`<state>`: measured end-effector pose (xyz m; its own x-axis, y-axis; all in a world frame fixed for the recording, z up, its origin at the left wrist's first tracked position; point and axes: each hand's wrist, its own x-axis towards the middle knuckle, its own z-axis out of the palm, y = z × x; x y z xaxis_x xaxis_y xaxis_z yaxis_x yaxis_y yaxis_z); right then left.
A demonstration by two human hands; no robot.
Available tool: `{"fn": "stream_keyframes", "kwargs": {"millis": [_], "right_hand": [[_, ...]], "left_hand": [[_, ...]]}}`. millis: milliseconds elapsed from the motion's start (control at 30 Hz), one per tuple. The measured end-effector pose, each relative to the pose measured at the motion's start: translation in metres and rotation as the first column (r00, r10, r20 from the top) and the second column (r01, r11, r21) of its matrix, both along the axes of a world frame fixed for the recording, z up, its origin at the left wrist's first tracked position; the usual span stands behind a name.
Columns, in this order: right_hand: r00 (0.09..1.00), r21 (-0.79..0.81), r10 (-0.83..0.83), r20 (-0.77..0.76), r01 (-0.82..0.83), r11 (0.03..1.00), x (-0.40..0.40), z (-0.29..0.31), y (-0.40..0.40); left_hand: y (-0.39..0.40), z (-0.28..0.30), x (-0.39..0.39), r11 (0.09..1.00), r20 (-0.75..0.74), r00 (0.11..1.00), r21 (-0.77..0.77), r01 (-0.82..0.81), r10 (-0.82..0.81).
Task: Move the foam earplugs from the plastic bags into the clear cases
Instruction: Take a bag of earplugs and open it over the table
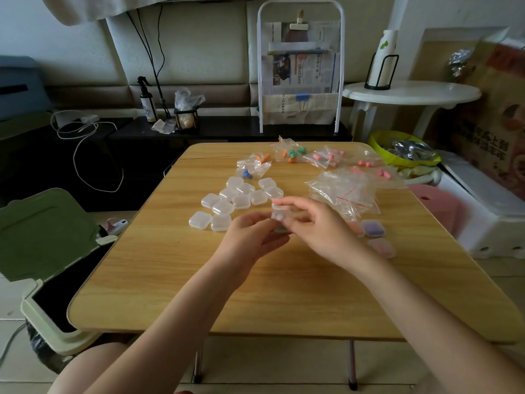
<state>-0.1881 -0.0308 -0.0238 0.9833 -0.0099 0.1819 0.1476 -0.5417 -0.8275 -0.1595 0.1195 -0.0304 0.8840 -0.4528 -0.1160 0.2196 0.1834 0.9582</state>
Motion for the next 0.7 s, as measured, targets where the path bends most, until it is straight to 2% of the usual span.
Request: {"fn": "stream_keyframes", "kwargs": {"millis": [167, 267, 333, 433, 567, 700], "right_hand": [[1.0, -0.201, 0.015, -0.009, -0.017, 0.979, -0.006, 0.012, -0.017], [0.999, -0.283, -0.042, -0.003, 0.039, 0.958, -0.011, 0.016, -0.027], [0.993, -0.236, -0.091, -0.071, 0.072, 0.969, -0.015, 0.018, -0.039], [0.983, -0.183, -0.115, -0.146, 0.087, 0.979, -0.02, 0.02, -0.049], [0.992, -0.455, -0.106, -0.071, 0.062, 0.889, -0.021, 0.009, -0.049], [0.988, -0.55, -0.114, -0.106, 0.037, 0.835, -0.024, 0.004, -0.049]], "left_hand": [[-0.01, -0.003, -0.005, 0.994, -0.012, 0.998, 0.08, -0.068, 0.069], [-0.013, -0.006, -0.004, 0.918, 0.232, 0.969, 0.361, -0.164, 0.082], [-0.012, -0.006, -0.002, 0.865, 0.361, 0.931, 0.45, -0.223, 0.052], [-0.012, -0.008, -0.002, 0.832, 0.447, 0.894, 0.498, -0.244, -0.005], [-0.012, -0.01, 0.002, 0.788, 0.507, 0.861, 0.54, -0.296, -0.024], [-0.016, -0.01, 0.003, 0.783, 0.522, 0.853, 0.539, -0.312, -0.019]]}}
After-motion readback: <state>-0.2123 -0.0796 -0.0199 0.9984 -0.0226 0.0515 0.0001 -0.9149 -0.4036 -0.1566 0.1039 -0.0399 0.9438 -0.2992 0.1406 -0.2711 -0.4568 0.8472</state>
